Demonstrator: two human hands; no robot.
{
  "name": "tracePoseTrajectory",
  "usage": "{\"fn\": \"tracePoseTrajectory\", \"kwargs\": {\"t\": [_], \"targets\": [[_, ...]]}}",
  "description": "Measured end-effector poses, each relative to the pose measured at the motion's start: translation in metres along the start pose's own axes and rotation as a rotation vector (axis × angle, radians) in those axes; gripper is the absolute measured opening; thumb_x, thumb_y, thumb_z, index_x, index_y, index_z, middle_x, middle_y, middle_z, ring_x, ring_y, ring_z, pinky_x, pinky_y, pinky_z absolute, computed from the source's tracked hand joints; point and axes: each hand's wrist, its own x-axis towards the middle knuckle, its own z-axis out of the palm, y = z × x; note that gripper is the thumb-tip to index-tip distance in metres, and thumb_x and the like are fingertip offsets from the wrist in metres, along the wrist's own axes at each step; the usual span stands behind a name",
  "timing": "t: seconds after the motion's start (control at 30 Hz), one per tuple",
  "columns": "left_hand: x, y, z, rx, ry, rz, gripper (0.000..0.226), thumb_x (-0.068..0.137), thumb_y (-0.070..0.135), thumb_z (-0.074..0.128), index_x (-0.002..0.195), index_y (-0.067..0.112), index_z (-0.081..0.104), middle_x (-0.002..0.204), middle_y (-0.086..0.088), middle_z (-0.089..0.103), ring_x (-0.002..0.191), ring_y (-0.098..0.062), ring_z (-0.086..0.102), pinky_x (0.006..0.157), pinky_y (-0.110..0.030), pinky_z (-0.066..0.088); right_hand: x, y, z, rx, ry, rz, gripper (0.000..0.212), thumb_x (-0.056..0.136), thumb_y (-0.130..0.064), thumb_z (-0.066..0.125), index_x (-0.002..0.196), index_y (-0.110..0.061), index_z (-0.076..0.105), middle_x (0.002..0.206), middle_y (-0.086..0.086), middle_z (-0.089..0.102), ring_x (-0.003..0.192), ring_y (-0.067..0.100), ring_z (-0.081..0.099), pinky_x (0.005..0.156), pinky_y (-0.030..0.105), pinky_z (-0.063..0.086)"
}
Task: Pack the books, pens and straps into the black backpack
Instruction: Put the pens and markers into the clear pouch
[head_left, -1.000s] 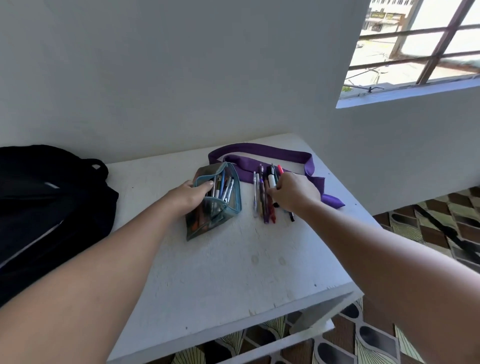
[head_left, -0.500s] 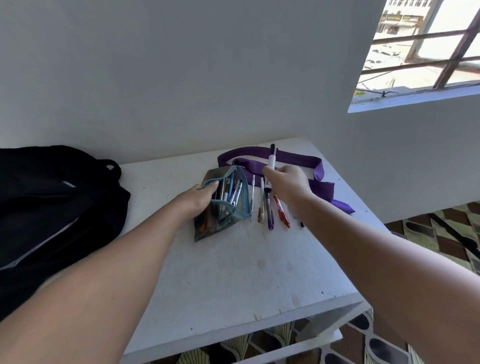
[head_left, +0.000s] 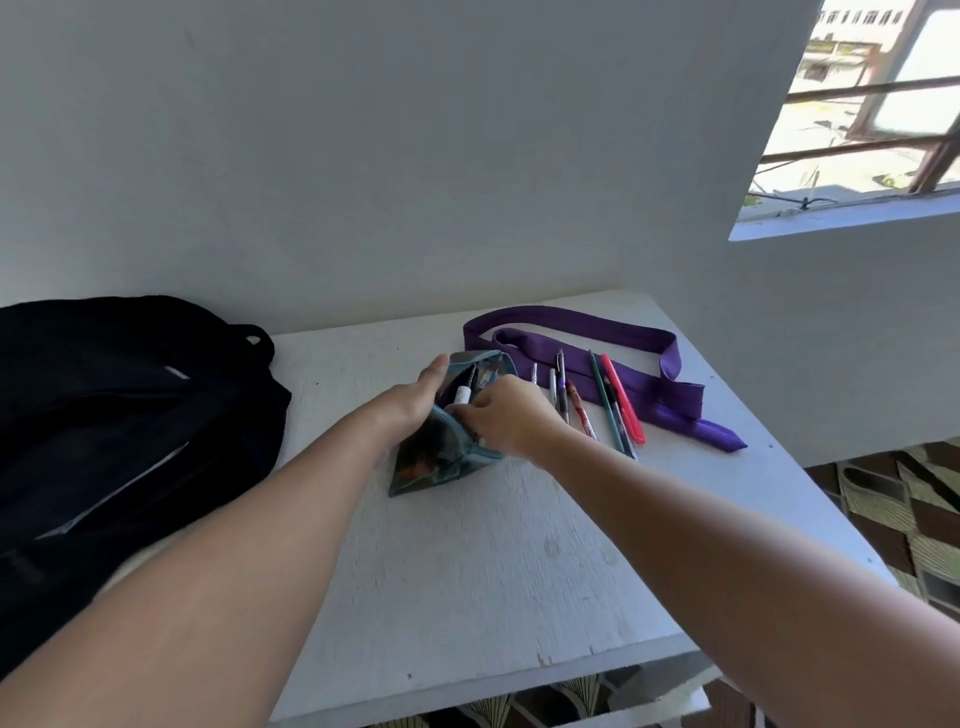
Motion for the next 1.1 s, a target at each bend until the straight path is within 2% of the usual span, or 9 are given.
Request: {"fn": "tracePoseTrajectory", "kwargs": {"t": [0.13, 0.27, 0.33, 0.47, 0.53, 0.63, 0.77, 0.97, 1.1], "targets": [[-0.007, 0.005, 0.004, 0.021, -0.011, 0.062, 0.077, 0.089, 0.077, 0.052, 0.145, 0.024, 0.054, 0.154, -0.007, 0.048, 0.140, -0.029, 0.045, 0.102, -0.035, 0.035, 0.002, 0.002, 0.005, 0.071, 0.013, -0.025, 0.047, 0.103, -0.045, 0.059, 0.070, -0.011, 0.059, 0.062, 0.004, 0.050, 0.056, 0.018, 0.043, 0.052, 0.030, 0.033], [-0.004, 0.012, -0.001, -0.039, 0.101, 0.161, 0.040, 0.100, 0.053, 0.054, 0.121, 0.022, 0.067, 0.129, -0.004, 0.065, 0.105, -0.021, 0.057, 0.086, -0.031, 0.039, 0.006, -0.009, 0.012, -0.003, -0.054, -0.045, 0.044, 0.109, -0.037, 0.048, 0.081, -0.008, 0.065, 0.073, 0.007, 0.060, 0.067, 0.022, 0.054, 0.062, 0.034, 0.041], [-0.001, 0.017, -0.002, -0.005, 0.127, 0.186, 0.047, 0.101, 0.054, 0.050, 0.129, 0.020, 0.065, 0.131, -0.004, 0.064, 0.109, -0.022, 0.055, 0.088, -0.031, 0.038, 0.008, -0.014, 0.012, -0.030, -0.038, -0.067, 0.044, 0.111, -0.035, 0.044, 0.082, -0.009, 0.064, 0.077, 0.008, 0.062, 0.073, 0.024, 0.058, 0.066, 0.035, 0.044], [0.002, 0.019, 0.000, 0.137, 0.099, 0.114, 0.070, 0.099, 0.065, 0.043, 0.146, 0.015, 0.054, 0.153, -0.014, 0.047, 0.137, -0.032, 0.047, 0.106, -0.038, 0.037, 0.007, -0.002, 0.005, 0.076, 0.086, -0.059, 0.051, 0.109, -0.040, 0.048, 0.070, -0.011, 0.062, 0.062, 0.000, 0.058, 0.054, 0.015, 0.049, 0.053, 0.029, 0.038], [0.004, 0.020, 0.002, 0.144, 0.062, 0.093, 0.079, 0.096, 0.070, 0.041, 0.151, 0.013, 0.047, 0.160, -0.015, 0.040, 0.143, -0.033, 0.041, 0.111, -0.040, 0.034, 0.008, 0.012, -0.005, 0.039, 0.211, -0.036, 0.042, 0.105, -0.040, 0.052, 0.075, -0.013, 0.063, 0.065, -0.003, 0.062, 0.055, 0.016, 0.054, 0.057, 0.033, 0.048], [0.008, 0.023, 0.005, 0.146, 0.039, 0.087, 0.084, 0.095, 0.072, 0.040, 0.152, 0.011, 0.047, 0.161, -0.015, 0.037, 0.145, -0.033, 0.039, 0.114, -0.040, 0.033, 0.003, 0.031, -0.025, -0.213, 0.348, 0.041, 0.022, 0.101, -0.041, 0.055, 0.093, -0.021, 0.060, 0.090, -0.002, 0.065, 0.077, 0.022, 0.064, 0.064, 0.039, 0.053], [0.016, 0.022, 0.008, 0.194, 0.023, 0.093, 0.086, 0.095, 0.074, 0.036, 0.153, 0.011, 0.044, 0.162, -0.015, 0.036, 0.145, -0.033, 0.038, 0.115, -0.041, 0.031, -0.004, 0.048, -0.035, -0.489, 0.334, 0.139, 0.034, 0.101, -0.048, 0.057, 0.109, -0.016, 0.063, 0.115, 0.007, 0.055, 0.090, 0.028, 0.061, 0.074, 0.041, 0.052], [0.020, 0.015, 0.004, 0.176, 0.005, 0.099, 0.086, 0.097, 0.073, 0.036, 0.156, 0.011, 0.040, 0.163, -0.016, 0.033, 0.147, -0.033, 0.035, 0.119, -0.043, 0.029, -0.002, 0.057, -0.023, -0.500, 0.315, 0.210, 0.060, 0.098, -0.070, 0.049, 0.111, -0.014, 0.068, 0.132, 0.011, 0.054, 0.121, 0.034, 0.055, 0.094, 0.047, 0.049], [0.020, 0.013, 0.003, 0.196, -0.007, 0.091, 0.091, 0.093, 0.078, 0.034, 0.155, 0.012, 0.043, 0.162, -0.015, 0.036, 0.146, -0.033, 0.038, 0.120, -0.046, 0.030, 0.004, 0.045, -0.018, -0.524, 0.273, 0.246, 0.054, 0.096, -0.068, 0.054, 0.108, -0.017, 0.070, 0.135, 0.011, 0.054, 0.129, 0.035, 0.048, 0.107, 0.053, 0.039]]}}
